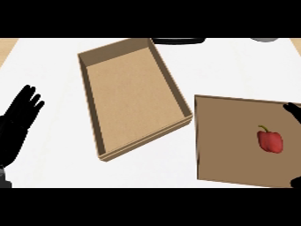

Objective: Pick the bell pepper from the tray and place it in the cardboard box

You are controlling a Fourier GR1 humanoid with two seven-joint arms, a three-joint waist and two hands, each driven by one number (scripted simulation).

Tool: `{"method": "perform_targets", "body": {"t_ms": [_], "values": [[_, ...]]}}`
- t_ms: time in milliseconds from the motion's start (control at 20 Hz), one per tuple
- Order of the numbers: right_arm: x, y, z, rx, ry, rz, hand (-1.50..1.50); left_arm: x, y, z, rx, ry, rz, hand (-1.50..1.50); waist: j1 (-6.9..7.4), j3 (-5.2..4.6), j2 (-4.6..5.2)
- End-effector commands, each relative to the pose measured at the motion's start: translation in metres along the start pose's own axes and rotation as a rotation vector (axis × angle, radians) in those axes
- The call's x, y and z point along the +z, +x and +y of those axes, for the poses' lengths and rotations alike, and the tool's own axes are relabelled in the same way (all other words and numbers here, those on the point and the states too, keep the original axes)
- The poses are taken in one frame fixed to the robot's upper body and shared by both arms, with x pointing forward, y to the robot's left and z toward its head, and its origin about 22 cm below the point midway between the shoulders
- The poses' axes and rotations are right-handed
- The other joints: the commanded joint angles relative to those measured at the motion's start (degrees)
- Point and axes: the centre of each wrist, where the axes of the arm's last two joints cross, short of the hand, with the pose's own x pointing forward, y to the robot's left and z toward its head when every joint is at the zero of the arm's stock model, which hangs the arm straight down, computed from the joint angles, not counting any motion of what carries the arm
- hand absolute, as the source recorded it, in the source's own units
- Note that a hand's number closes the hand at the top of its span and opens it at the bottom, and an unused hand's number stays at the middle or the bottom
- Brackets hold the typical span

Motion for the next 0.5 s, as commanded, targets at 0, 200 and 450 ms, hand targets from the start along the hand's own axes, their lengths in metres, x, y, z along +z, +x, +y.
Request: {"method": "perform_targets", "body": {"t_ms": [0, 200, 450], "values": [[0.004, 0.011, -0.002, 0.049, 0.03, 0.029, -1.5, -0.005, 0.002, 0.004, 0.013, 0.007, -0.002, 0.0, -0.12, -0.02, -0.01], [-0.016, 0.006, 0.007, 0.022, 0.031, 0.053, -1.5, 0.003, -0.02, 0.001, 0.0, -0.002, 0.002, 0.0, 0.06, -0.02, 0.0], [-0.031, 0.007, 0.015, 0.02, 0.021, 0.067, -1.5, -0.003, 0.012, 0.016, 0.003, 0.023, 0.015, 0.0, 0.19, 0.0, 0.01]]}}
